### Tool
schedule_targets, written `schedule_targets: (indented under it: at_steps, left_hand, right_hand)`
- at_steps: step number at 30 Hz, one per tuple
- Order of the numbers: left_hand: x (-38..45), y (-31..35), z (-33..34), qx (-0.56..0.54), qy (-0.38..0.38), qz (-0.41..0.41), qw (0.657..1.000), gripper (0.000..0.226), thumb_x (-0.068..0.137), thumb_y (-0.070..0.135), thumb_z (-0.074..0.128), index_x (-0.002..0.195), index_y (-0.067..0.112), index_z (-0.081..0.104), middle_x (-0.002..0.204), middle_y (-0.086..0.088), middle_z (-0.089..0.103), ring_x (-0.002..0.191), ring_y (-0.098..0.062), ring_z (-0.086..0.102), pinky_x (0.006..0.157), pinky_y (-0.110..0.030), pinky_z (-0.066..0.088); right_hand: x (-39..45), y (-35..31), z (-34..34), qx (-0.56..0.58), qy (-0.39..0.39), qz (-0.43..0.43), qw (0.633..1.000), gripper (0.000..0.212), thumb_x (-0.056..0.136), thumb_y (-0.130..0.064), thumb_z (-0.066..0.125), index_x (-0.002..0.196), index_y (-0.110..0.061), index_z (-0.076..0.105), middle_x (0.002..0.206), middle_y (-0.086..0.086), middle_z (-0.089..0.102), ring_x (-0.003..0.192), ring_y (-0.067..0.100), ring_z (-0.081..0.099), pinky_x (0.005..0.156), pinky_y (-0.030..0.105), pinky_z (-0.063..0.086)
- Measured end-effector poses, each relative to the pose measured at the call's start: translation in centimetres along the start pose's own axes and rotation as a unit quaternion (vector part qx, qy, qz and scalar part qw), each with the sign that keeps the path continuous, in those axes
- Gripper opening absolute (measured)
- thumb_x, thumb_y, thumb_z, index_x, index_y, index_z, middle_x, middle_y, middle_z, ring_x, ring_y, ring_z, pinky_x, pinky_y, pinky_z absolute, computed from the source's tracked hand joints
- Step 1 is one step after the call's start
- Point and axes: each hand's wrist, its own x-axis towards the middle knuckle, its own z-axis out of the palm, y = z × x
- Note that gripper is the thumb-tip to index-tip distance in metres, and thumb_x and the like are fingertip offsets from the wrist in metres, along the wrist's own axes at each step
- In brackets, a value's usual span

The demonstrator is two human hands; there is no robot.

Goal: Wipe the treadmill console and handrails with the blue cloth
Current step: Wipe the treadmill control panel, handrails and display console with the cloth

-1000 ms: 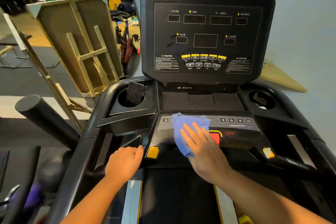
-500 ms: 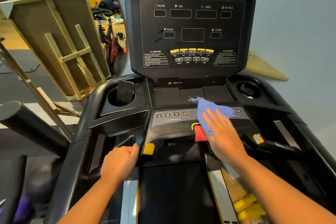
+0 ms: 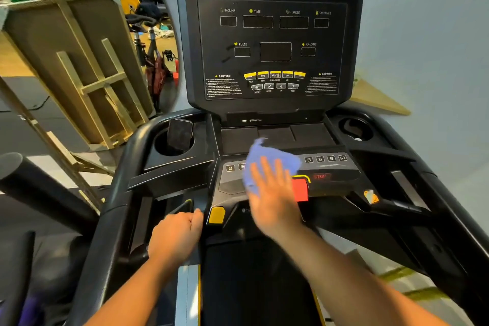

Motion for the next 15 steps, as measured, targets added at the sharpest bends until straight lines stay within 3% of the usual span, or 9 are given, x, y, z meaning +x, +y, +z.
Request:
schedule_targets:
  at_steps: [4, 6, 9, 12, 13, 15]
  left_hand:
    - [0.1, -0.2, -0.1, 0.003, -0.010, -0.007, 1.000, 0.054, 0.105, 0.041, 0.029, 0.070, 0.018, 0.064, 0.067, 0.003, 0.055, 0.067, -0.024, 0.049, 0.066, -0.034, 0.038]
    - [0.1, -0.4, -0.1, 0.001, -0.013, 0.002, 1.000, 0.054, 0.105, 0.041, 0.029, 0.066, 0.020, 0.059, 0.062, 0.004, 0.053, 0.064, -0.021, 0.049, 0.064, -0.033, 0.038]
    - [0.0, -0.3, -0.1, -0.014, -0.010, 0.015, 1.000, 0.055, 0.106, 0.041, 0.026, 0.063, 0.022, 0.056, 0.057, 0.004, 0.054, 0.053, -0.008, 0.050, 0.052, -0.021, 0.032]
    - [0.0, -0.5, 0.1, -0.023, -0.019, 0.019, 0.999, 0.055, 0.106, 0.040, 0.025, 0.064, 0.024, 0.057, 0.059, 0.003, 0.058, 0.053, -0.005, 0.054, 0.051, -0.016, 0.032]
    - [0.0, -0.6, 0.1, -0.026, -0.024, 0.021, 0.999, 0.055, 0.106, 0.040, 0.025, 0.065, 0.024, 0.058, 0.059, 0.002, 0.059, 0.053, -0.005, 0.055, 0.051, -0.016, 0.033]
    - [0.0, -0.5, -0.1, -0.021, -0.024, 0.019, 0.999, 0.055, 0.106, 0.040, 0.026, 0.066, 0.022, 0.059, 0.058, 0.002, 0.057, 0.051, -0.005, 0.052, 0.050, -0.017, 0.031]
  right_hand:
    - [-2.1, -2.9, 0.5, 0.023, -0.062, -0.171, 0.983, 0.064, 0.092, -0.031, 0.054, 0.153, -0.027, 0.035, 0.165, -0.003, 0.024, 0.154, 0.028, 0.009, 0.125, 0.046, 0.008]
    - [-2.7, -0.1, -0.5, -0.004, -0.052, -0.190, 0.980, 0.065, 0.089, -0.027, 0.055, 0.152, -0.024, 0.039, 0.163, -0.001, 0.029, 0.153, 0.027, 0.018, 0.124, 0.045, 0.014]
    - [-2.9, 4.6, -1.7, -0.069, -0.058, -0.119, 0.989, 0.065, 0.089, -0.029, 0.043, 0.153, -0.019, 0.034, 0.163, 0.003, 0.029, 0.152, 0.027, 0.018, 0.123, 0.050, 0.019]
    - [-1.3, 2.9, -1.2, -0.082, -0.033, 0.001, 0.996, 0.069, 0.087, -0.034, 0.028, 0.153, -0.014, 0.036, 0.162, 0.010, 0.031, 0.150, 0.037, 0.023, 0.119, 0.055, 0.027]
    - [-0.7, 1.1, -0.7, -0.076, -0.023, 0.014, 0.997, 0.068, 0.089, -0.037, 0.030, 0.153, -0.015, 0.035, 0.162, 0.010, 0.028, 0.149, 0.040, 0.023, 0.120, 0.055, 0.025]
    - [-0.3, -2.3, 0.2, -0.037, -0.008, -0.042, 0.998, 0.066, 0.092, -0.038, 0.033, 0.155, -0.018, 0.034, 0.163, 0.009, 0.025, 0.150, 0.041, 0.019, 0.121, 0.055, 0.017]
